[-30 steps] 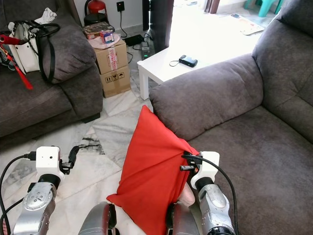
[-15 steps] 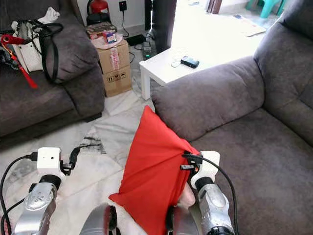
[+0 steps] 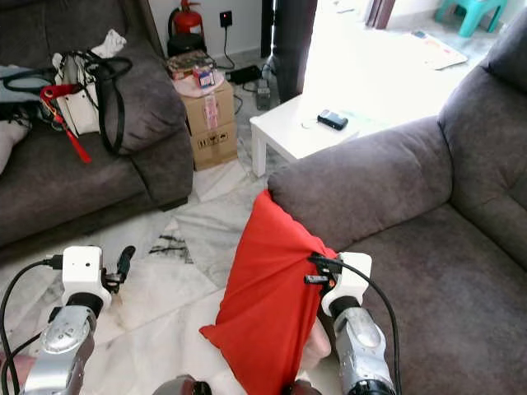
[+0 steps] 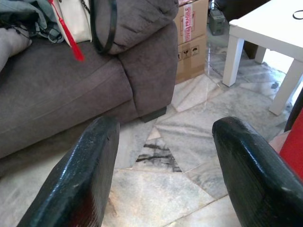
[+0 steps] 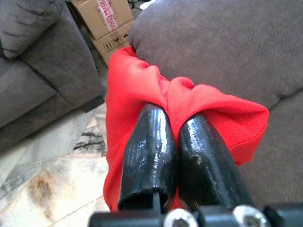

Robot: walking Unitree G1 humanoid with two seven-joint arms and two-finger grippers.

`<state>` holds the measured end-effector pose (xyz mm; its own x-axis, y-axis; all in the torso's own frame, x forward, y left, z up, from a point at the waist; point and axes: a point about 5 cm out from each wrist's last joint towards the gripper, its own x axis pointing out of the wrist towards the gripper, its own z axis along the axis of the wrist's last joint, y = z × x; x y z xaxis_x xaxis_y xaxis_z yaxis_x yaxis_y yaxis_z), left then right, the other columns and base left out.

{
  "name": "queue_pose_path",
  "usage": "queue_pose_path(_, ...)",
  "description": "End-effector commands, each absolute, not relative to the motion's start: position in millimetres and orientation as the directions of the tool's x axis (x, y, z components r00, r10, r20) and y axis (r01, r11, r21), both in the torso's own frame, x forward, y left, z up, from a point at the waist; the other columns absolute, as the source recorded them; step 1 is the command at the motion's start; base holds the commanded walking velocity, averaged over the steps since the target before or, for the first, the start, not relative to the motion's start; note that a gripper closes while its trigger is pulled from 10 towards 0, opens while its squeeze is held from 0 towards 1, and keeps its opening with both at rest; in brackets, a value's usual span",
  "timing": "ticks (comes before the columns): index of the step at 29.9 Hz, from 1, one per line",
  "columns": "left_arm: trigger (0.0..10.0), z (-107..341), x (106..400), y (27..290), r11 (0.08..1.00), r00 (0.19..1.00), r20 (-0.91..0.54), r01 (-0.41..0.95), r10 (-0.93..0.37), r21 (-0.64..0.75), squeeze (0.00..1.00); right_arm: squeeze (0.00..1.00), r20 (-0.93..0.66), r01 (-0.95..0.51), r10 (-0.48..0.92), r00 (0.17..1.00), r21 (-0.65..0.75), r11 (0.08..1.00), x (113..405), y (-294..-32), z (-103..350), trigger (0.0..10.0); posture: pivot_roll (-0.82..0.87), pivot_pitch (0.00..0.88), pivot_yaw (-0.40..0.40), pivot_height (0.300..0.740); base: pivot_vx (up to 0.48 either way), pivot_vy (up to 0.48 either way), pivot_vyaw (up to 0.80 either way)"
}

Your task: Move the pillow to the sofa from floor

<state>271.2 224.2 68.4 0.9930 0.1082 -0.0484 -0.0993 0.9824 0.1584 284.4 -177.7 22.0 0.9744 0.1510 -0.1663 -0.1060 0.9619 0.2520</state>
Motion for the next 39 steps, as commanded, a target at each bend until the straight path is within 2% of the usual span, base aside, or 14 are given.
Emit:
queue_pose_path(1,10.0,63,268,225,0.984,0.991,-0.069,-0.099,0.11,0.15,0.0,0.0,0.03,-0.11,0.106,0.994,0.215,0.97,304,-189,63,10.0,0.07,0.105,-0.04,0.74,0.0,0.0,0.0)
queue_pose_path(30,10.0,64,272,214,0.99,0.995,-0.05,-0.081,0.087,0.117,0.0,0.0,0.026,-0.1,0.097,0.995,0.215,0.971,309,-192,66,10.0,0.06,0.073,-0.052,0.74,0.0,0.0,0.0)
queue_pose_path(39,10.0,64,272,210,0.991,0.996,-0.039,-0.08,0.085,0.107,0.0,0.0,0.023,-0.101,0.099,0.995,0.203,0.974,310,-197,68,10.0,0.05,0.046,-0.068,0.74,-0.273,0.0,0.0)
